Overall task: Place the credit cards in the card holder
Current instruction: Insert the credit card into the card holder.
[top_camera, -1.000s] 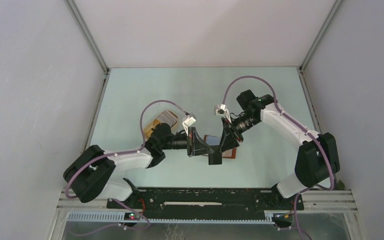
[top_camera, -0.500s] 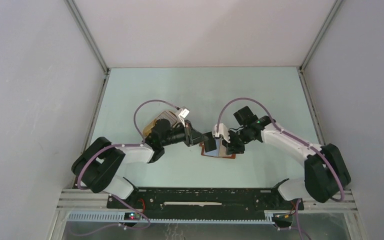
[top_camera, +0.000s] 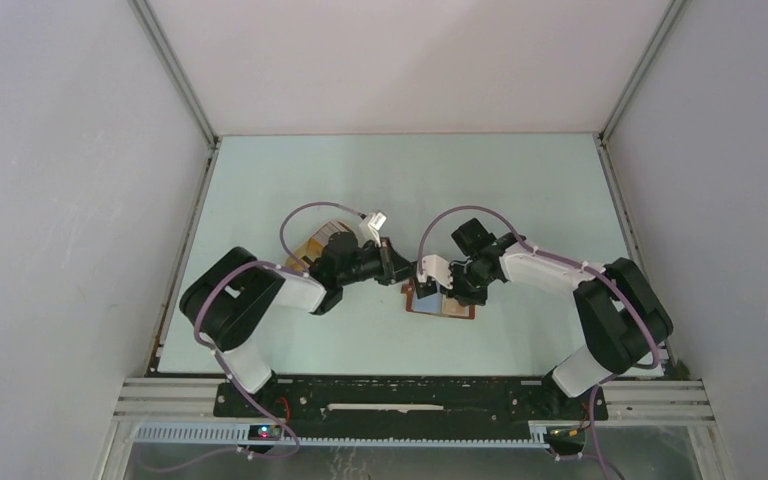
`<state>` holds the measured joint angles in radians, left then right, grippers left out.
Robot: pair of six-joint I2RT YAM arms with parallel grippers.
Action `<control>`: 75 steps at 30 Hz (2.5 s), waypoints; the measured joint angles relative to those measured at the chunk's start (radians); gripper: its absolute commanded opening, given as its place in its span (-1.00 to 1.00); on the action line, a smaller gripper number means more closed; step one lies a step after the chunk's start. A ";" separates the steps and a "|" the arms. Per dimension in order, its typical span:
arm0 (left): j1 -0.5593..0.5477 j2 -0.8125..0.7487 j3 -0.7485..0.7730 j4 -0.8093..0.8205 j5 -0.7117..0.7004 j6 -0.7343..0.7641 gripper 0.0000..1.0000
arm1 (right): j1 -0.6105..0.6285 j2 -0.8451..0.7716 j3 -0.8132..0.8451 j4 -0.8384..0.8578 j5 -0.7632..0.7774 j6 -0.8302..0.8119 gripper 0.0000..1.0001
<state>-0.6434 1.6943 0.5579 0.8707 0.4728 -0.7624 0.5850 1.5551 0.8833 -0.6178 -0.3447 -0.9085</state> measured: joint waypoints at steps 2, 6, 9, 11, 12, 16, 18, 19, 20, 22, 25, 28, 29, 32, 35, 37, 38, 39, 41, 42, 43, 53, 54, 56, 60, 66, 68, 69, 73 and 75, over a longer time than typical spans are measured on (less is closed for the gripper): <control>0.000 0.024 0.011 0.010 0.000 -0.016 -1.00 | 0.000 0.017 0.000 -0.001 0.009 -0.003 -0.86; 0.000 0.045 0.022 0.014 0.000 -0.032 -1.00 | 0.005 0.024 0.008 -0.006 0.015 -0.005 -0.86; -0.003 0.063 0.040 0.013 0.000 -0.039 -1.00 | 0.009 0.030 0.014 -0.013 0.021 -0.005 -0.86; -0.007 0.082 0.061 0.008 0.000 -0.042 -1.00 | 0.011 0.034 0.019 -0.018 0.023 -0.005 -0.85; -0.011 0.093 0.072 0.004 0.000 -0.043 -1.00 | 0.012 0.034 0.021 -0.020 0.024 -0.005 -0.85; -0.023 0.112 0.096 -0.028 -0.017 -0.040 -1.00 | 0.013 0.037 0.023 -0.023 0.026 -0.005 -0.85; -0.026 0.112 0.097 -0.050 -0.028 -0.038 -1.00 | 0.013 0.037 0.025 -0.026 0.026 -0.004 -0.85; -0.029 0.112 0.097 -0.061 -0.035 -0.035 -1.00 | 0.013 0.037 0.026 -0.026 0.026 -0.004 -0.85; -0.031 0.112 0.097 -0.075 -0.045 -0.030 -1.00 | 0.013 0.039 0.026 -0.027 0.026 -0.003 -0.85; -0.035 0.112 0.098 -0.100 -0.063 -0.021 -1.00 | 0.013 0.039 0.028 -0.029 0.026 -0.003 -0.85; -0.047 0.112 0.112 -0.144 -0.091 -0.005 -1.00 | 0.014 0.039 0.029 -0.029 0.026 -0.003 -0.85; -0.058 0.112 0.133 -0.175 -0.107 0.008 -1.00 | 0.014 0.039 0.029 -0.030 0.026 -0.002 -0.85; -0.061 0.112 0.137 -0.181 -0.108 0.011 -1.00 | 0.014 0.039 0.029 -0.030 0.026 -0.002 -0.85; -0.062 0.112 0.144 -0.193 -0.113 0.019 -1.00 | 0.014 0.039 0.029 -0.031 0.026 -0.002 -0.85; -0.063 0.112 0.148 -0.209 -0.116 0.023 -1.00 | 0.015 0.040 0.029 -0.032 0.026 -0.002 -0.85; -0.064 0.112 0.158 -0.227 -0.121 0.028 -1.00 | 0.016 0.040 0.029 -0.033 0.027 -0.002 -0.85; -0.065 0.113 0.163 -0.233 -0.122 0.029 -1.00 | 0.016 0.040 0.029 -0.033 0.027 -0.001 -0.85; -0.066 0.113 0.170 -0.243 -0.122 0.030 -1.00 | 0.017 0.039 0.029 -0.034 0.029 -0.001 -0.84; -0.069 0.116 0.182 -0.254 -0.122 0.031 -1.00 | 0.019 0.040 0.031 -0.035 0.030 0.000 -0.84; -0.071 0.120 0.188 -0.259 -0.122 0.032 -1.00 | 0.019 0.040 0.031 -0.036 0.030 0.001 -0.84; -0.072 0.123 0.193 -0.265 -0.122 0.033 -1.00 | 0.020 0.040 0.031 -0.036 0.030 0.002 -0.83; -0.092 0.171 0.241 -0.313 -0.120 0.037 -1.00 | 0.025 0.046 0.040 -0.043 0.044 0.026 -0.80; -0.094 0.174 0.241 -0.315 -0.119 0.036 -1.00 | 0.025 0.046 0.040 -0.043 0.045 0.028 -0.80; -0.096 0.176 0.241 -0.318 -0.113 0.035 -1.00 | 0.026 0.046 0.040 -0.043 0.047 0.032 -0.78; -0.101 0.176 0.241 -0.333 -0.101 0.028 -1.00 | 0.026 0.046 0.041 -0.043 0.048 0.039 -0.74; -0.108 0.176 0.252 -0.384 -0.091 0.025 -1.00 | 0.026 0.046 0.041 -0.043 0.049 0.048 -0.67; -0.108 0.176 0.262 -0.406 -0.090 0.025 -1.00 | 0.026 0.046 0.042 -0.043 0.050 0.051 -0.66; -0.108 0.176 0.272 -0.422 -0.087 0.025 -1.00 | 0.026 0.046 0.042 -0.043 0.051 0.053 -0.65; -0.108 0.182 0.308 -0.478 -0.076 0.028 -1.00 | 0.026 0.046 0.042 -0.043 0.052 0.060 -0.64; -0.108 0.192 0.327 -0.505 -0.072 0.029 -1.00 | 0.026 0.046 0.042 -0.043 0.052 0.063 -0.64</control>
<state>-0.7517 1.8866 0.8845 0.3656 0.4007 -0.7338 0.6106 1.6012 0.9249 -0.6605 -0.2928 -0.8459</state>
